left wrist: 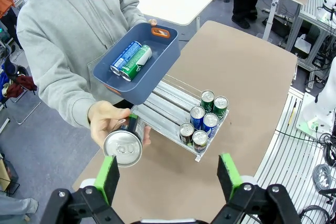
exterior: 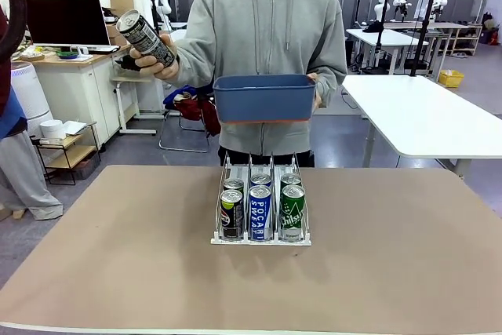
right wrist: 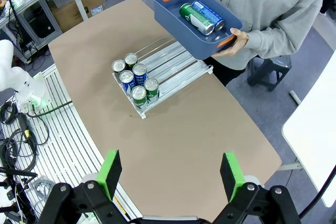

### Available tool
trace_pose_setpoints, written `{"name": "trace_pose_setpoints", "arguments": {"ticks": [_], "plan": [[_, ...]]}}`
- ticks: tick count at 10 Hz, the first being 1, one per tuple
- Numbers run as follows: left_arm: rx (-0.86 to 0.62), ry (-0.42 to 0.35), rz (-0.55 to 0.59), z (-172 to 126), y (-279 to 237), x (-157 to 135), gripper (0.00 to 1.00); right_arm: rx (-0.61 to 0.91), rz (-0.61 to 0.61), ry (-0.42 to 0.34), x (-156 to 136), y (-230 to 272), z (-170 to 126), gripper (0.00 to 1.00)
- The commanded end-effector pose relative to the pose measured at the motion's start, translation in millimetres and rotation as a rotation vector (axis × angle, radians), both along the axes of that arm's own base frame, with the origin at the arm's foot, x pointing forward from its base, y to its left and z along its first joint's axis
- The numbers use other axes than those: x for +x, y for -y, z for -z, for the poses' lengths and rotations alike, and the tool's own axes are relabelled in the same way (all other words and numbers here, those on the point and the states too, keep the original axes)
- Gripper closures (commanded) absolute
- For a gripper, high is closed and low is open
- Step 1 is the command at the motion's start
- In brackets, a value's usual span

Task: Fill the beverage cans into the dispenser.
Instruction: Pick up the Pepsi coke handed by the human.

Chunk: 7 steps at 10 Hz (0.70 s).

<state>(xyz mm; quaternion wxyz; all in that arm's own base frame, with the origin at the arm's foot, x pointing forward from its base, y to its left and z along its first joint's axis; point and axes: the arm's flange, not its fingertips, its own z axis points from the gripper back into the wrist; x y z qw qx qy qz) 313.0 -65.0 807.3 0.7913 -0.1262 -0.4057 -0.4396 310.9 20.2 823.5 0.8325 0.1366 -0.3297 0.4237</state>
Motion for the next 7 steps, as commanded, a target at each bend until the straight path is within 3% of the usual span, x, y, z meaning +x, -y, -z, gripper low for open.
{"name": "trace_pose_setpoints", "arguments": {"ticks": [1, 5, 7], "plan": [[-0.002, -0.001, 0.001, 0.3, 0.1, 0.8, 0.00, 0.022, -0.009, 0.004, -2.6, -1.8, 5.0, 0.00], [0.158, 0.020, -0.091, -1.3, 8.2, 18.5, 0.00, 0.022, -0.009, 0.004, -2.6, -1.8, 5.0, 0.00], [0.164, 0.007, -0.138, 8.2, 16.1, 24.9, 0.00, 0.022, -0.009, 0.004, -2.6, -1.8, 5.0, 0.00]]}}
